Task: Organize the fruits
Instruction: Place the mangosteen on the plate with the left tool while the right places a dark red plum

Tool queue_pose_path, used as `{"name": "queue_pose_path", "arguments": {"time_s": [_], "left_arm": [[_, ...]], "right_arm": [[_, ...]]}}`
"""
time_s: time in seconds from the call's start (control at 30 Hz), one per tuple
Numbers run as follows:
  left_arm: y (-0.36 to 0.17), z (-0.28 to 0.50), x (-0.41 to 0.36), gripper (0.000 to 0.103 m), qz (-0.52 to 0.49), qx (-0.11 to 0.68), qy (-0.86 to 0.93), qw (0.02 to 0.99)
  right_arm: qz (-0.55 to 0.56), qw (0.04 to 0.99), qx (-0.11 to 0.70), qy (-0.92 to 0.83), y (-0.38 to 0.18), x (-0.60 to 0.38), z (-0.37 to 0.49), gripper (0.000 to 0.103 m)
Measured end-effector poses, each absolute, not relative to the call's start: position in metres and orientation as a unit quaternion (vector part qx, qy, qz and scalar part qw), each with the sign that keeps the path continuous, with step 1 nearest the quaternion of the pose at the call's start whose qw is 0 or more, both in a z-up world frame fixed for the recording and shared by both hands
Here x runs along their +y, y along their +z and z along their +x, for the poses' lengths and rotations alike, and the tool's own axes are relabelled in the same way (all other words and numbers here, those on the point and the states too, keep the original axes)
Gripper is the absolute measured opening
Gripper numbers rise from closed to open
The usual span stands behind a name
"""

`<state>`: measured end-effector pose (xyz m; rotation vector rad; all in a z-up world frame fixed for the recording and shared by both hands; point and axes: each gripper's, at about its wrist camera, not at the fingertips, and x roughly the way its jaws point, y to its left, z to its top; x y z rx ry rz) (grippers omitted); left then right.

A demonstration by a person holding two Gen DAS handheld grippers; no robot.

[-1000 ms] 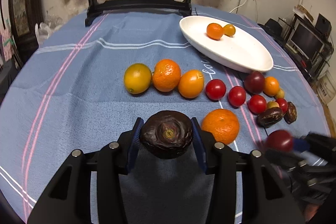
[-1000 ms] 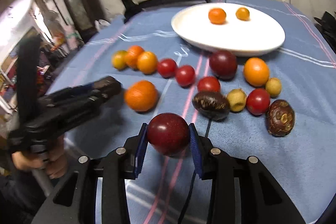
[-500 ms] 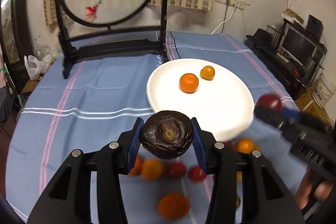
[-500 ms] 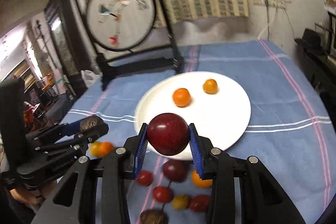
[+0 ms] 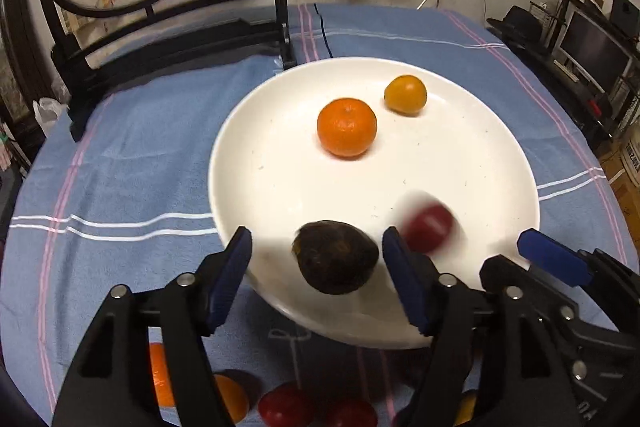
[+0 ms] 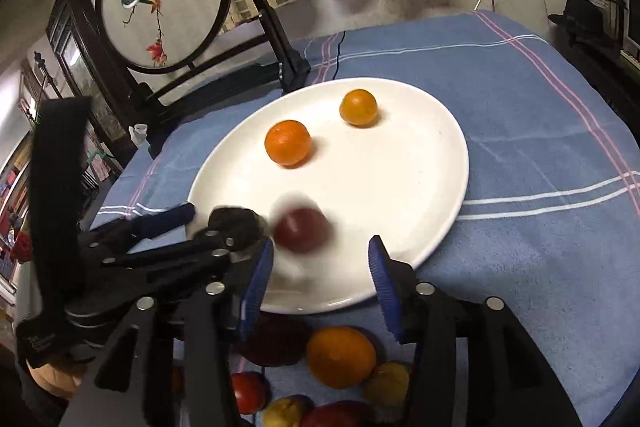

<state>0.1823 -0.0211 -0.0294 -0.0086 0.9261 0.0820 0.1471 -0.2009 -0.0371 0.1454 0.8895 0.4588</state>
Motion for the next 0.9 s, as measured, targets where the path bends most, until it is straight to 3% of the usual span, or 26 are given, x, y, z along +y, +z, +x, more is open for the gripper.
{"name": "queue_pose_path", "arguments": {"time_s": [0.3,0.57,0.9], "left_arm": [[0.0,0.12,0.004,0.092,-0.013,0.381,0.07,0.922],[-0.005,0.059,0.037,0.095,-0.043,0.367,0.087,0.925],[-0.018,0.049,0.041,0.096,-0.062,0.399,0.063,0.913]], "right_arm": [[0.068,0.882,0.41,0.222,-0.03,-0.204,0.131,0.068],[0.04,0.903,0.37,0.214,-0.015,-0.217,0.095,0.073],[-0.027,0.893,0.407,0.191,-0.035,-0.246,0.03,0.079]]}}
